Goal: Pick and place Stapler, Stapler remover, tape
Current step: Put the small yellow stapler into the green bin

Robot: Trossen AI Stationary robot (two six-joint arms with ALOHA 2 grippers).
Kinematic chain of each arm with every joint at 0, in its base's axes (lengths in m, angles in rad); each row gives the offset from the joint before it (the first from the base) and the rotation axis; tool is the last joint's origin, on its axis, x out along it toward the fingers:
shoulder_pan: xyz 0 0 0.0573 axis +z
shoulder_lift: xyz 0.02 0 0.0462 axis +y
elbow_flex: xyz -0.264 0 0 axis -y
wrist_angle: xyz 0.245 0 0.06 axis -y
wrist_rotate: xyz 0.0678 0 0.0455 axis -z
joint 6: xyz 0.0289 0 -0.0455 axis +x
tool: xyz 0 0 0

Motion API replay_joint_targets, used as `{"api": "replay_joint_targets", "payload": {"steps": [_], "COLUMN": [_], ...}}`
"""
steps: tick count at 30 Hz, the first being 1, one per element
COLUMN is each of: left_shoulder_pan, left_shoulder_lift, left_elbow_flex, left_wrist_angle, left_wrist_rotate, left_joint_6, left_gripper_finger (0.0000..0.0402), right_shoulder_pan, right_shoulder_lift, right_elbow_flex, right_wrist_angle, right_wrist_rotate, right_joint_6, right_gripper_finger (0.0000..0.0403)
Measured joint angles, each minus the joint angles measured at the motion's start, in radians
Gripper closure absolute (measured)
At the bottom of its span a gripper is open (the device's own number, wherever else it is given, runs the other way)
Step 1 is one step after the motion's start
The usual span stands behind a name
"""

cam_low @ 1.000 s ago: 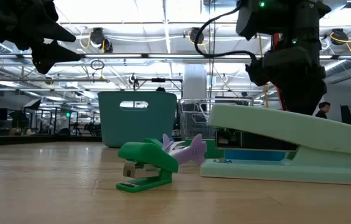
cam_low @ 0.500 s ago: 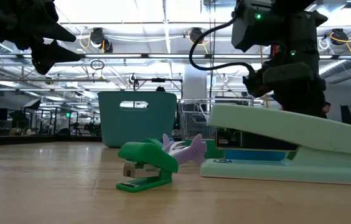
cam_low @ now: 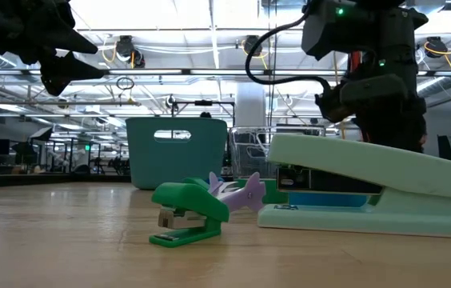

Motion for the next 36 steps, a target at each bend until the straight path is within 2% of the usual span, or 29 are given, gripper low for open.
{"api": "replay_joint_targets", "payload": {"steps": [16,36], "left_shoulder_pan": [0.000,0.000], "left_shoulder_lift": [0.000,0.000], "left_elbow_flex": [0.001,0.001], "left_wrist_angle": [-0.002,-0.025], "left_wrist_rotate": [0.000,0.000], "left_joint_6": [0.002,0.000], "left_gripper_finger": [0.0174,0.0174], "right_shoulder_pan": [0.043,0.056], "right_shoulder_lift": [0.000,-0.003], "right_elbow_flex": [0.000,-0.026], "right_wrist_angle": [-0.026,-0.038], "right_wrist_rotate": [0.032,0.028], "right_joint_6": [0.126,0.183], "right_gripper_finger": [0.0246,0.0247]}}
